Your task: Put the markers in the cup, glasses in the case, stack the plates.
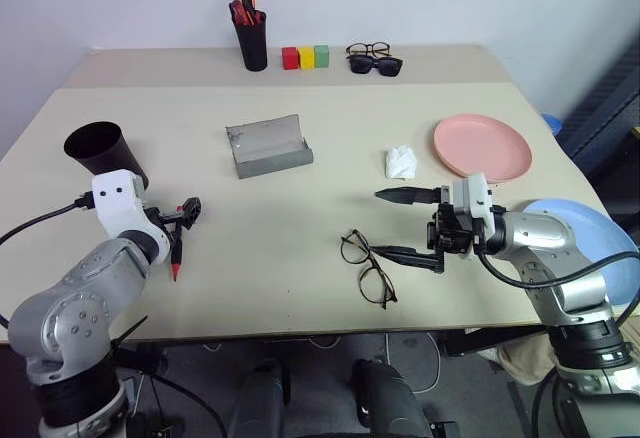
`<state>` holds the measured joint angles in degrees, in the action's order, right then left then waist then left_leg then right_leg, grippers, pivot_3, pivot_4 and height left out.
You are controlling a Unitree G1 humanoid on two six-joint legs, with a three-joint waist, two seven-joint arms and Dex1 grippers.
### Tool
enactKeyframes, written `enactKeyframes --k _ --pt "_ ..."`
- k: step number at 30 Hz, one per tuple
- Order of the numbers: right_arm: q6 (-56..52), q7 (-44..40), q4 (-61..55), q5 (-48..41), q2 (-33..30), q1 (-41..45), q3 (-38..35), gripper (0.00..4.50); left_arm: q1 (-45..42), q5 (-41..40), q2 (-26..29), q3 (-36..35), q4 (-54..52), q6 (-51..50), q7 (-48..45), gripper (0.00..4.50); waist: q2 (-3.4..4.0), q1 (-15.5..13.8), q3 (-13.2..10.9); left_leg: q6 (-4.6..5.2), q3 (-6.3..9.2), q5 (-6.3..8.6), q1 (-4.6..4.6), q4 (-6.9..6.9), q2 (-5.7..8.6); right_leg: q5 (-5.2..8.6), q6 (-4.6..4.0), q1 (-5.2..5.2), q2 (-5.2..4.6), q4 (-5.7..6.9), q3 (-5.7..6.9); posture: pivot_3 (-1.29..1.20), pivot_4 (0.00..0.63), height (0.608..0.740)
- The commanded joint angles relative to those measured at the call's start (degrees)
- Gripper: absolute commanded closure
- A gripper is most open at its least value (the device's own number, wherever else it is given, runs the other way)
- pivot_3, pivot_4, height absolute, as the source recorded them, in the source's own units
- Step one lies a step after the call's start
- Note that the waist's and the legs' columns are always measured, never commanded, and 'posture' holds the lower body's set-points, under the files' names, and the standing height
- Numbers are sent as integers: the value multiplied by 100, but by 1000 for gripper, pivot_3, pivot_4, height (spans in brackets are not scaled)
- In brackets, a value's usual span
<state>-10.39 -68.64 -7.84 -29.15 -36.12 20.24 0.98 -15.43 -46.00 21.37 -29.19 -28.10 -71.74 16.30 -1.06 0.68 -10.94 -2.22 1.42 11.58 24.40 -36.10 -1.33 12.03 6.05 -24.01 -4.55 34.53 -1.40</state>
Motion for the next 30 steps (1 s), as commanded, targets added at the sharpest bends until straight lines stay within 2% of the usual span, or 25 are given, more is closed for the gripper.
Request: enactKeyframes --k 1,6,9,16,21,24,26,28,30 --pt "173 -3 74 90 139 195 68 86 -490 74 -17 -105 293 -543 175 0 -2 5 0 0 0 0 0 0 0 0 0 -1 0 0 0 0 150 740" --pt "163 111 11 159 216 215 101 86 -1211 545 -282 -315 1223 -1087 493 0 -3 6 1 -1 2 -1 0 -1 4 -1 2 0 0 5 0 0 150 740" --pt "130 200 -61 171 193 194 55 0 -1455 860 -423 -473 1535 -1354 598 824 -3 12 0 -1 3 -1 0 1 4 0 4 -2 1 7 1 0 150 740" --pt "85 347 -164 145 94 106 -23 0 -1634 1430 -539 -625 1739 -1702 359 4431 -3 13 1 -3 4 -1 -14 1 5 7 12 -3 0 37 0 0 150 740" --pt "107 385 -114 160 113 119 17 0 -1630 1347 -697 -546 1260 -2070 -159 4472 -3 0 1 -4 3 -1 -16 0 8 8 14 -2 -4 39 -1 0 150 740" --pt "129 388 -4 177 167 217 58 0 -1422 1053 -374 120 246 -1836 -825 4472 -9 15 -2 -5 4 -1 -13 0 8 9 14 -3 -5 39 -1 0 150 740" --pt "183 377 130 211 227 319 95 0 -1432 914 -231 241 -263 -1624 -1173 4472 -20 14 -8 -8 6 -2 -9 1 8 9 13 -10 -4 43 -1 0 150 740" --pt "269 361 312 258 323 454 142 0 -1414 1353 113 485 -590 -265 -1476 4472 -23 32 -10 -10 8 -3 -7 1 8 9 12 -15 -4 47 -1 0 150 740" --pt "367 329 476 316 419 572 186 0 -1426 2216 382 748 -422 1326 -1357 4472 -21 45 -9 -12 7 -5 -9 6 8 8 9 -20 -4 48 -1 0 150 740"
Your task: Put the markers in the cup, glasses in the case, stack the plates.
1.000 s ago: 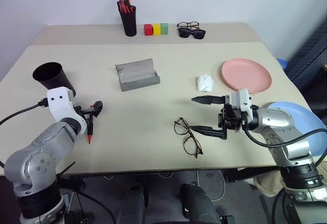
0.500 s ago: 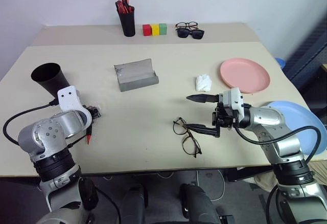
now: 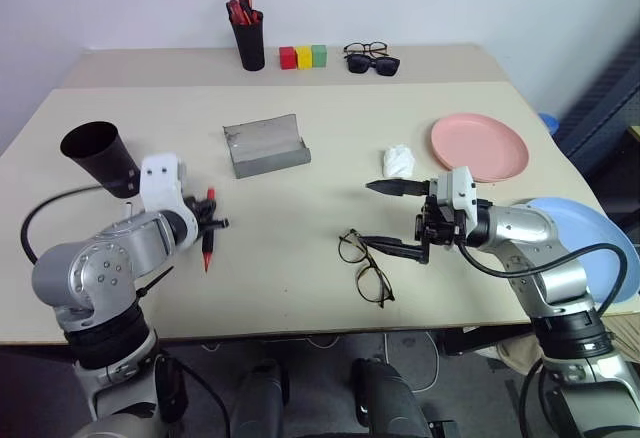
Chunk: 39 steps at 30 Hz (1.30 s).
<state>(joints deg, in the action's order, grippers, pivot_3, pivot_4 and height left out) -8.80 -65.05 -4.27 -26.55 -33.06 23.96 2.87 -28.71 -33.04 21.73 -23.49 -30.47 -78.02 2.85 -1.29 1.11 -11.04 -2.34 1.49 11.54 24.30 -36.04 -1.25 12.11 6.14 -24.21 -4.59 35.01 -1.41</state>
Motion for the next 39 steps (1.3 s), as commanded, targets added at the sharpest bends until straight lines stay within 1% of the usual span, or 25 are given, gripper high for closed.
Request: enactKeyframes --k 1,3,6,10,14,15,19,24,27,31,34,36,39 --pt "240 -46 175 82 147 237 7 0 -92 1187 393 241 -59 2409 67 4472 3 -2 2 -1 -1 -1 -3 3 0 0 -1 0 0 0 0 0 150 740" --pt "349 -64 325 149 252 341 50 0 -290 1713 610 343 641 3540 34 4472 3 -29 2 0 -2 -1 -3 6 0 0 -1 0 0 -1 -2 0 150 740" --pt "482 -97 505 239 373 449 75 0 -541 2283 809 431 1609 4843 26 4472 3 -43 1 1 -2 -2 0 0 0 0 0 0 1 0 -1 0 150 740" --pt "633 -98 651 312 501 511 92 0 -992 3253 1423 601 3544 7021 193 4472 -4 -48 -1 1 -4 -2 9 -4 1 0 3 -1 -1 -5 -1 0 150 740" --pt "742 -134 690 333 545 427 72 0 -1557 3651 1702 695 5387 8505 492 4472 -3 -46 -1 1 -5 -2 8 1 1 -2 7 -4 -1 -2 0 0 150 740" --pt "764 -143 697 337 549 405 67 0 -1697 3709 1731 725 5767 8780 548 4472 -3 -50 -1 1 -5 -2 8 1 1 -10 22 -4 -1 -1 0 0 150 740" --pt "826 -149 704 352 545 324 36 0 -2100 3884 1739 846 6942 9535 677 4472 -4 -56 -1 0 -7 -2 9 -1 1 -13 28 -4 -1 1 0 0 150 740" --pt "774 -76 594 350 528 269 26 0 -2355 3961 1569 978 7994 10191 904 4472 -3 -45 -1 0 -7 -2 8 0 1 -16 34 -5 -1 4 1 0 150 740" --pt "657 -3 467 339 502 283 35 0 -2390 3960 1424 1022 8344 10407 995 4472 -4 -43 -1 0 -8 -2 7 0 1 -17 37 -5 -1 5 2 0 150 740" --pt "474 80 305 317 448 329 17 0 -2278 3913 1278 1068 8489 10570 1012 4472 -4 -45 -1 0 -8 -2 8 0 1 -19 41 -5 -1 6 2 0 150 740" --pt "372 122 226 304 421 352 -3 0 -2169 3928 1263 1102 8501 10613 1023 3186 -4 -35 -1 0 -8 -2 8 0 1 -19 42 -6 -1 6 2 0 150 740" --pt "322 143 199 305 407 368 -15 0 -2086 3878 1231 1088 8456 10635 981 2235 -4 -34 -1 0 -8 -2 7 1 1 -19 42 -6 -1 8 2 0 150 740" --pt "285 162 207 310 396 394 -27 0 -1943 3669 1116 1024 8211 10600 773 593 -4 -39 -1 0 -8 -2 7 0 1 -19 42 -6 -1 8 2 0 150 740"
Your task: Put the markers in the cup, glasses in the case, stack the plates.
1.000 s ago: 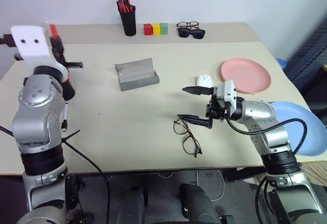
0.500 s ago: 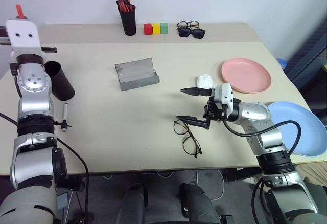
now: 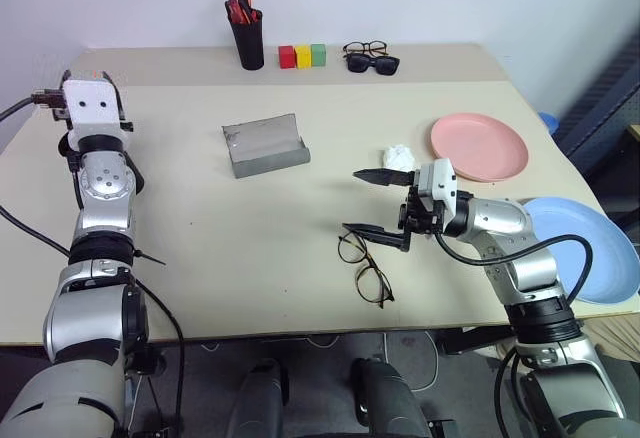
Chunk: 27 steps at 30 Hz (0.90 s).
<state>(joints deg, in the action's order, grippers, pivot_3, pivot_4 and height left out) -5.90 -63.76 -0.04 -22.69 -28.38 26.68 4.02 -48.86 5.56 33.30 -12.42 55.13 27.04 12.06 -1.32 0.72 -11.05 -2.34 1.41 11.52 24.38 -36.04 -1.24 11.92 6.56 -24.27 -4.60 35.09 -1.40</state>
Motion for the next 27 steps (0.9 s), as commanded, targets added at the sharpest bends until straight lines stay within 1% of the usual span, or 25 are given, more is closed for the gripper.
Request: enactKeyframes --k 1,4,6,7,10,11,13,14,15,17,19,21,23,27 --pt "0 34 -196 -70 -74 133 -142 0 156 -343 -112 -117 -555 53 -323 209 0 -1 0 0 0 0 0 0 0 0 0 0 0 0 0 0 150 740" --pt "29 41 -105 -48 -73 182 -144 0 583 -1157 -445 -218 -1902 -514 -1063 209 0 -16 0 0 0 0 3 -2 0 0 0 0 -3 -1 0 0 150 740" --pt "48 56 -20 -39 -65 223 -160 0 1085 -1786 -553 -89 -3326 -1351 -1687 209 0 -7 0 -1 -1 0 5 -3 0 0 -1 0 -4 -3 0 0 150 740" --pt "66 52 30 -35 -63 235 -168 0 1419 -2176 -546 -3 -4211 -2074 -1913 209 0 6 0 -1 -1 0 4 -3 0 0 -1 1 -5 -2 -1 0 150 740" --pt "150 9 148 -16 -55 217 -162 0 2324 -3241 -237 47 -6293 -4122 -2299 209 0 62 0 -1 -1 0 -1 3 -2 0 -2 0 -5 5 -3 0 150 740" --pt "180 -9 167 -10 -50 198 -154 0 2586 -3557 -45 -42 -6802 -4843 -2289 209 1 80 0 0 0 0 -3 4 -6 0 -2 -1 -2 7 -3 0 150 740" --pt "218 -32 191 -17 -36 173 -144 0 2925 -4109 329 -272 -7459 -6141 -2164 209 3 88 -1 0 0 0 -12 7 -9 3 -6 -2 4 17 -3 0 150 740" --pt "240 -39 204 -18 -27 163 -139 0 3018 -4368 490 -401 -7652 -6739 -2062 209 3 98 -1 0 2 0 -15 7 -12 7 -14 -2 7 21 -3 0 150 740" --pt "278 -51 241 -16 -13 159 -136 0 3072 -4637 682 -581 -7758 -7550 -1865 209 3 105 -1 0 3 0 -18 4 -14 13 -23 -2 9 25 -3 0 150 740" --pt "353 -75 308 -4 15 149 -129 0 3017 -5160 804 -1083 -7824 -8940 -1371 209 2 114 -1 1 5 0 -21 1 -14 15 -25 2 11 26 -2 0 150 740" --pt "445 -104 390 16 45 146 -124 0 2760 -5281 692 -1711 -7721 -10173 -801 209 -3 120 -3 1 6 0 -21 -1 -14 16 -24 6 10 23 -2 0 150 740" --pt "527 -116 468 29 87 155 -111 0 2459 -5056 744 -2189 -7528 -11314 -575 209 -8 121 -5 1 8 0 -19 -2 -13 17 -22 6 11 22 -1 0 150 740" --pt "580 -126 534 43 127 174 -93 0 2295 -4943 909 -2378 -7260 -11860 -522 209 -8 137 -5 1 9 0 -18 -1 -12 16 -21 6 12 22 0 0 150 740" --pt "658 -150 666 82 197 245 -55 0 2134 -4829 1288 -2383 -6613 -11954 -453 209 -8 168 -5 0 10 0 -20 6 -11 17 -20 3 12 23 -1 0 150 740"
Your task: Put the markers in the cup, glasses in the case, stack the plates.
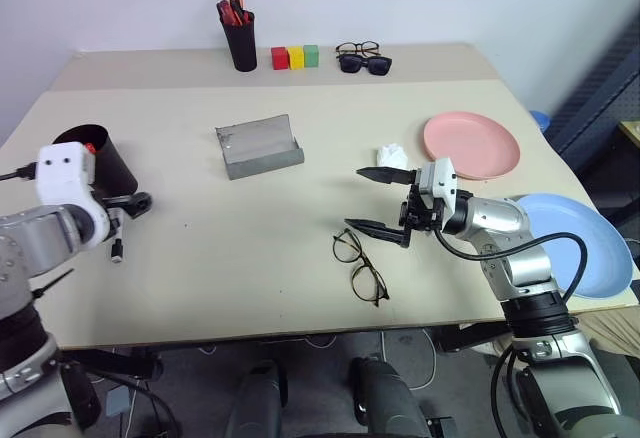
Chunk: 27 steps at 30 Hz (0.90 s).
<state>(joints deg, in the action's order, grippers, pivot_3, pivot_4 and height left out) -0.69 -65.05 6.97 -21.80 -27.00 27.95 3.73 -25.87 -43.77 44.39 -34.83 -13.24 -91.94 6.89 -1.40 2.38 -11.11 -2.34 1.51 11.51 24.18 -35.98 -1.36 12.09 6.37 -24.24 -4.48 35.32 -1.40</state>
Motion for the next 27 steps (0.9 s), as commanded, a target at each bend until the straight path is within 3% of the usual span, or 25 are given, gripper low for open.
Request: enactKeyframes --k 1,9,20,23,27 --pt "151 -31 -19 4 67 129 -24 0 -193 92 231 -134 373 -56 110 209 0 -2 0 0 0 0 0 0 0 0 -1 -2 0 0 0 0 150 740" --pt "101 23 -160 13 52 58 -62 0 -709 840 179 235 1514 -56 537 209 -1 -22 0 -3 0 0 2 3 0 -1 -1 -3 -1 -4 0 0 150 740" --pt "-326 327 -946 -87 -167 -338 -200 0 -1671 1974 4 1513 3115 675 -141 209 -3 -37 2 -7 -2 -1 4 5 1 -2 1 -4 -2 -6 0 0 150 740" --pt "-394 389 -1057 -103 -236 -427 -249 0 -1762 2274 -44 1745 3505 944 -236 1004 -3 -24 3 -7 -2 -1 4 7 1 -2 1 -6 -1 -6 0 0 150 740" --pt "-446 425 -1123 -117 -300 -482 -297 0 -1756 2454 -107 1873 3664 1004 -403 2928 -1 -1 4 -6 -3 -1 2 7 1 -3 2 -5 -2 -5 0 0 150 740"
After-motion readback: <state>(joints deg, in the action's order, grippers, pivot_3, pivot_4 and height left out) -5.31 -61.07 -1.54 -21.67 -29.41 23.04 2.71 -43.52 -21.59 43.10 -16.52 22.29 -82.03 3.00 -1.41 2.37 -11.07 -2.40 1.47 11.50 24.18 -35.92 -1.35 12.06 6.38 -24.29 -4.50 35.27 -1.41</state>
